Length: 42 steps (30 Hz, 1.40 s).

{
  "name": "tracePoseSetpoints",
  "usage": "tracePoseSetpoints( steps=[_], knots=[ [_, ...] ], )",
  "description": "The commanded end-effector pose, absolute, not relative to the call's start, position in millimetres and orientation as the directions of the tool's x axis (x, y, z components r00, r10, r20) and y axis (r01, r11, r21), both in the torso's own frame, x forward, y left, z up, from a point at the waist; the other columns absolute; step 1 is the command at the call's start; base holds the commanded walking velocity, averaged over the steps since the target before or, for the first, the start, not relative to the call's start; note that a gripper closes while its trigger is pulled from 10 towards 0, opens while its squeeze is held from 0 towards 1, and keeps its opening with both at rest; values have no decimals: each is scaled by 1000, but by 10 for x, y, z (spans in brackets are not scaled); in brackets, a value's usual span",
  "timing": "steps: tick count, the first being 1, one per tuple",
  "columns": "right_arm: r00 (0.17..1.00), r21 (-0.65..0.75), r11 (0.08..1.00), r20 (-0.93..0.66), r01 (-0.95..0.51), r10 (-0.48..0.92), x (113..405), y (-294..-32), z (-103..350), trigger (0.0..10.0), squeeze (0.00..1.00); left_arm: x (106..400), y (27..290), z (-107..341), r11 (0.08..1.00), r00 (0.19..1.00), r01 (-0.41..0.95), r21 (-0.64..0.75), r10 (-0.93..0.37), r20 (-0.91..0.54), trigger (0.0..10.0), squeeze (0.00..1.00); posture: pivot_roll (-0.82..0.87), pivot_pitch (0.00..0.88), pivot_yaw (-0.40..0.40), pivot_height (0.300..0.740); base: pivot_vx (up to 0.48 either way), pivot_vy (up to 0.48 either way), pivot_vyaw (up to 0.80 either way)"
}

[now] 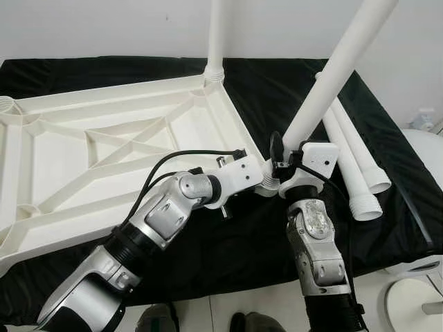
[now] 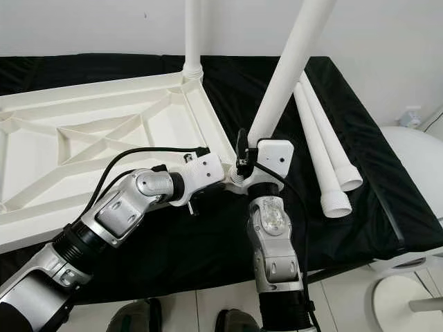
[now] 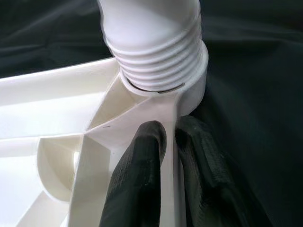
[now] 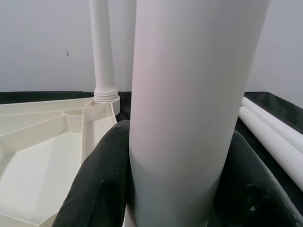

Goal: Building children table

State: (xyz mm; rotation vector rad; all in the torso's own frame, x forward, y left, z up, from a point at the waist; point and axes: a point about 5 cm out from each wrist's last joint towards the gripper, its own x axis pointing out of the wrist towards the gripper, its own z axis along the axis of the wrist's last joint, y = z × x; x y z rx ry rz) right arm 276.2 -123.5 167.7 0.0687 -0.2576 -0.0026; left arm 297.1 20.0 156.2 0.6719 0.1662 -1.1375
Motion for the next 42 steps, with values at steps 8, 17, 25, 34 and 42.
tracePoseSetpoints(
  steps=[8, 17, 25, 34, 42],
  knots=[
    [983, 30, 985, 66, 170, -172, 2676, -1428, 1332, 10000, 0, 2970, 204, 1574, 228, 421, 881, 415, -779, -465, 10000, 0, 32, 102, -26, 740, 0, 0, 0],
    [977, 18, 979, 66, 203, -204, 2698, -1480, 1337, 10000, 0, 2989, 201, 1591, 232, 426, 877, 420, -778, -461, 10000, 0, 30, 86, -27, 740, 0, 0, 0],
    [976, 20, 985, 134, 172, -173, 2726, -1487, 1486, 10000, 0, 2987, 194, 1591, 230, 425, 877, 421, -780, -460, 10000, 0, 28, 84, -28, 740, 0, 0, 0],
    [975, 19, 994, 192, 111, -112, 2727, -1423, 1616, 10000, 0, 2983, 183, 1587, 234, 426, 878, 418, -781, -457, 10000, 0, 26, 87, -36, 740, 0, 0, 0],
    [978, 24, 995, 184, 97, -100, 2727, -1421, 1589, 10000, 0, 2982, 173, 1592, 232, 424, 878, 419, -783, -455, 10000, 0, 23, 92, -33, 740, 0, 0, 0]
  ],
)
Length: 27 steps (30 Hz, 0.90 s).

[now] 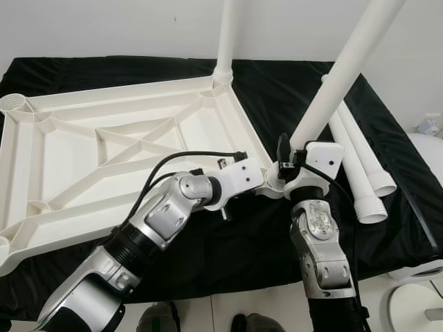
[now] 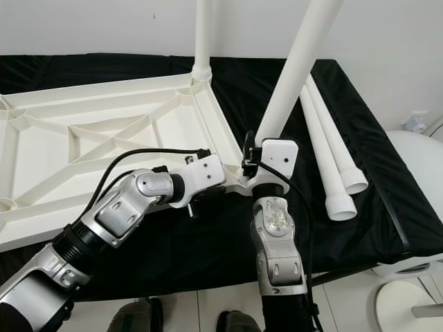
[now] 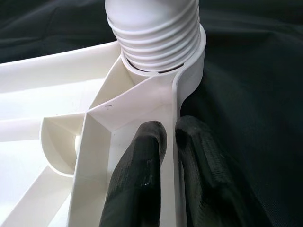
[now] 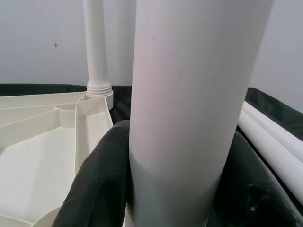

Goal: Building children table

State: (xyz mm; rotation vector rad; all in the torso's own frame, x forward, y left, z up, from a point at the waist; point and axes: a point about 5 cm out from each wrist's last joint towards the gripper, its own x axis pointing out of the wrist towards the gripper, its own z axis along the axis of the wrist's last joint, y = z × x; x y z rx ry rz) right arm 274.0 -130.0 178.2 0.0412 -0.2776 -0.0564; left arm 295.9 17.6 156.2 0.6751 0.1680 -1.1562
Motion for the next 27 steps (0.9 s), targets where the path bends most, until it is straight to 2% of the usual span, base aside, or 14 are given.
tracePoseSetpoints(
  steps=[1, 13, 14, 21, 22, 24, 25, 27],
  knots=[
    [979, 26, 995, 174, 99, -102, 2725, -1426, 1564, 10000, 0, 2983, 171, 1597, 231, 423, 878, 419, -784, -454, 10000, 0, 23, 92, -33, 740, 0, 0, 0],
    [988, 4, 997, 129, 82, -82, 2713, -1455, 1423, 10000, 0, 2982, 169, 1604, 230, 422, 878, 419, -785, -453, 10000, 0, 22, 96, -34, 740, 0, 0, 0],
    [989, 6, 997, 130, 76, -76, 2715, -1451, 1426, 10000, 1000, 2983, 169, 1604, 231, 422, 878, 419, -785, -453, 10000, 0, 23, 95, -34, 740, 0, 0, 0],
    [988, 14, 998, 142, 59, -60, 2726, -1446, 1445, 10000, 1000, 2987, 173, 1605, 232, 425, 877, 420, -784, -453, 10000, 0, 26, 91, -34, 740, 0, 0, 0],
    [987, 5, 998, 143, 66, -66, 2731, -1450, 1446, 10000, 169, 2988, 174, 1606, 233, 425, 877, 420, -784, -453, 10000, 0, 26, 90, -33, 740, 0, 0, 0],
    [988, 4, 998, 143, 65, -65, 2736, -1450, 1445, 10000, 169, 2988, 173, 1606, 233, 425, 877, 419, -784, -453, 10000, 0, 26, 91, -33, 740, 0, 0, 0],
    [987, -1, 998, 148, 65, -64, 2740, -1452, 1448, 10000, 0, 2989, 171, 1607, 232, 424, 878, 420, -784, -454, 10000, 0, 26, 89, -33, 740, 0, 0, 0],
    [987, -1, 998, 148, 65, -64, 2740, -1452, 1448, 10000, 0, 2989, 171, 1607, 232, 424, 878, 420, -784, -454, 10000, 0, 26, 89, -33, 740, 0, 0, 0]
  ],
)
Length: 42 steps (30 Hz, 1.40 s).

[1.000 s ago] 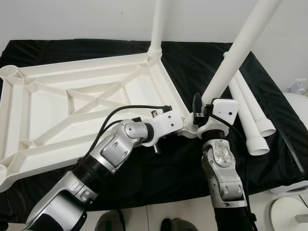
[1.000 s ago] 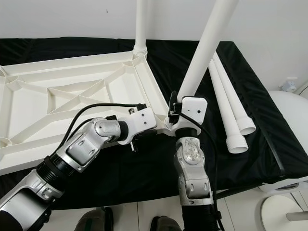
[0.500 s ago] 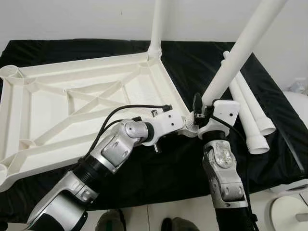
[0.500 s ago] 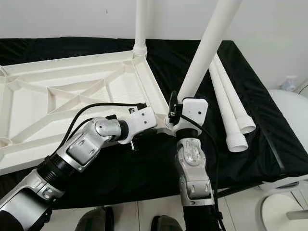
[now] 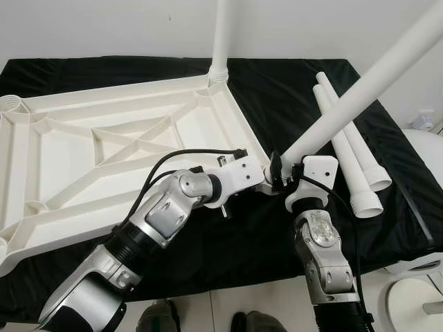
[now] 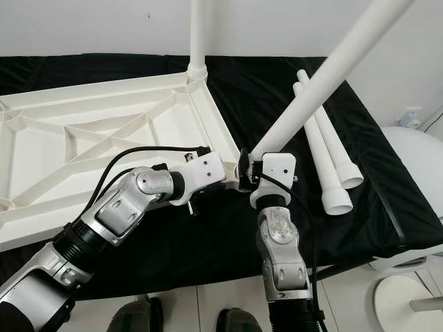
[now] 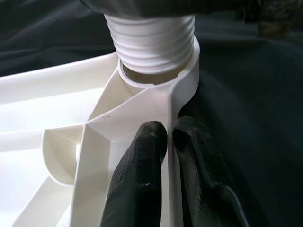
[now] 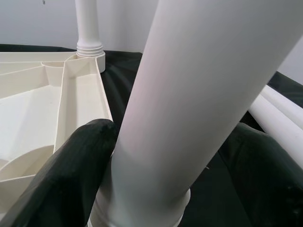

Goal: Building children table

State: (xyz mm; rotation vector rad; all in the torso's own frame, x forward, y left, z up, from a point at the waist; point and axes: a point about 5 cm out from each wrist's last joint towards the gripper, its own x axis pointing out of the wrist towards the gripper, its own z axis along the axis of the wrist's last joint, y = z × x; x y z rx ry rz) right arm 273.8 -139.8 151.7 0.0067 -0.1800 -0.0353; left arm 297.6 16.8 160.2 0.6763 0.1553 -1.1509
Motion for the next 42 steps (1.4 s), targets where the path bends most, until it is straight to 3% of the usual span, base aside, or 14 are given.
tracePoseSetpoints(
  steps=[1, 10, 18, 19, 21, 22, 38, 39, 42],
  knots=[
    [987, -4, 998, 151, 65, -63, 2742, -1454, 1451, 10000, 0, 2989, 170, 1607, 231, 424, 878, 420, -784, -454, 10000, 0, 26, 89, -33, 740, 0, 0, 0],
    [982, -5, 1000, 188, 22, -21, 2767, -1469, 1501, 10000, 0, 2994, 164, 1614, 232, 423, 878, 419, -785, -452, 10000, 0, 24, 88, -33, 740, 0, 0, 0],
    [974, 12, 994, 198, -111, 107, 2845, -1525, 1521, 10000, 0, 2997, 168, 1615, 232, 424, 878, 419, -785, -453, 10000, 0, 25, 86, -35, 740, 0, 0, 0],
    [970, 17, 989, 198, -144, 138, 2854, -1520, 1521, 6235, 0, 2998, 168, 1616, 233, 424, 878, 419, -785, -452, 10000, 0, 25, 86, -35, 740, 0, 0, 0],
    [965, 20, 985, 203, -172, 165, 2861, -1525, 1524, 6235, 0, 2998, 169, 1616, 233, 424, 878, 419, -785, -452, 10000, 0, 25, 86, -33, 740, 0, 0, 0],
    [959, 16, 979, 206, -204, 196, 2869, -1535, 1531, 0, 0, 2997, 166, 1616, 233, 424, 878, 418, -785, -452, 10000, 0, 23, 87, -32, 740, 0, 0, 0],
    [936, -2, 962, 233, -273, 266, 3005, -1685, 1621, 0, 0, 2998, 153, 1610, 236, 427, 876, 420, -783, -452, 10000, 0, 24, 79, -35, 740, 0, 0, 0],
    [931, 3, 953, 217, -303, 295, 3027, -1685, 1622, 10000, 0, 3001, 155, 1617, 236, 428, 876, 420, -783, -451, 10000, 0, 23, 80, -33, 740, 0, 0, 0],
    [919, 3, 937, 197, -348, 341, 3059, -1686, 1631, 10000, 0, 3004, 157, 1626, 237, 429, 875, 421, -783, -450, 10000, 0, 23, 82, -33, 740, 0, 0, 0]
  ],
)
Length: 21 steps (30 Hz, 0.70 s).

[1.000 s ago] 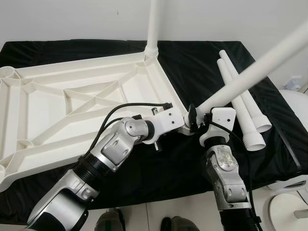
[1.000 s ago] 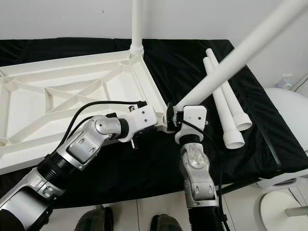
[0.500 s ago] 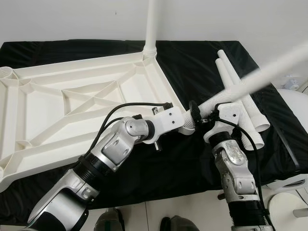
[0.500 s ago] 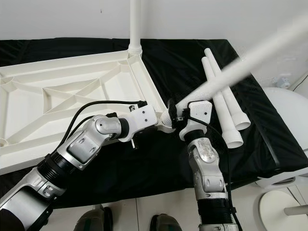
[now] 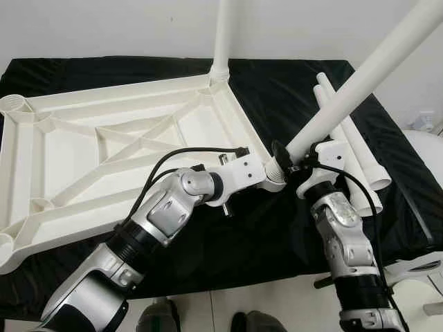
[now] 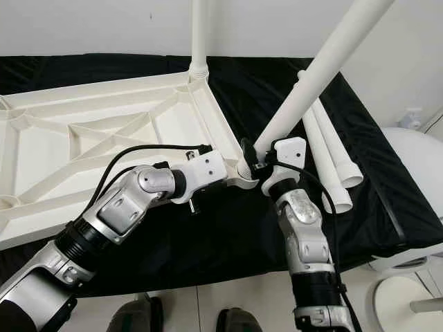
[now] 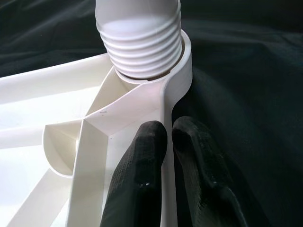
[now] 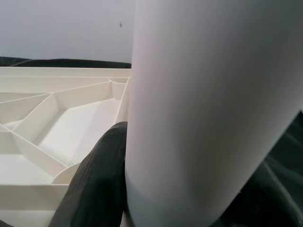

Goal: Building children table

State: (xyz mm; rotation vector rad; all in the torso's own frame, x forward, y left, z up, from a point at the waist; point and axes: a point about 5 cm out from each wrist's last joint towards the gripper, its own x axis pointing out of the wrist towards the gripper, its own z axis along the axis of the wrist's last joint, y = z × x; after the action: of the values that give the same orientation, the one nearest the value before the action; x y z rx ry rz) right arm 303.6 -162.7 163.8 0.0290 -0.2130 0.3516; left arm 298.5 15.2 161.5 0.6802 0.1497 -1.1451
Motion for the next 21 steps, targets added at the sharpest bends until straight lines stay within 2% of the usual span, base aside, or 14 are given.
tracePoseSetpoints(
  steps=[1, 3, 11, 21],
  knots=[
    [919, 3, 937, 197, -348, 341, 3059, -1686, 1631, 10000, 0, 3004, 157, 1626, 237, 429, 875, 421, -783, -450, 10000, 0, 23, 82, -33, 740, 0, 0, 0],
    [912, 10, 928, 185, -374, 365, 3081, -1695, 1636, 10000, 0, 3002, 156, 1625, 237, 428, 875, 421, -784, -450, 10000, 0, 22, 82, -32, 740, 0, 0, 0],
    [865, -105, 867, 84, -487, 495, 3178, -1749, 1677, 10000, 0, 3004, 144, 1627, 236, 427, 876, 420, -785, -448, 10000, 0, 23, 81, -33, 740, 0, 0, 0],
    [795, -98, 794, 27, -601, 605, 3187, -1795, 1640, 10000, 0, 3008, 156, 1630, 237, 429, 875, 422, -784, -449, 10000, 0, 27, 76, -33, 740, 0, 0, 0]
  ],
)
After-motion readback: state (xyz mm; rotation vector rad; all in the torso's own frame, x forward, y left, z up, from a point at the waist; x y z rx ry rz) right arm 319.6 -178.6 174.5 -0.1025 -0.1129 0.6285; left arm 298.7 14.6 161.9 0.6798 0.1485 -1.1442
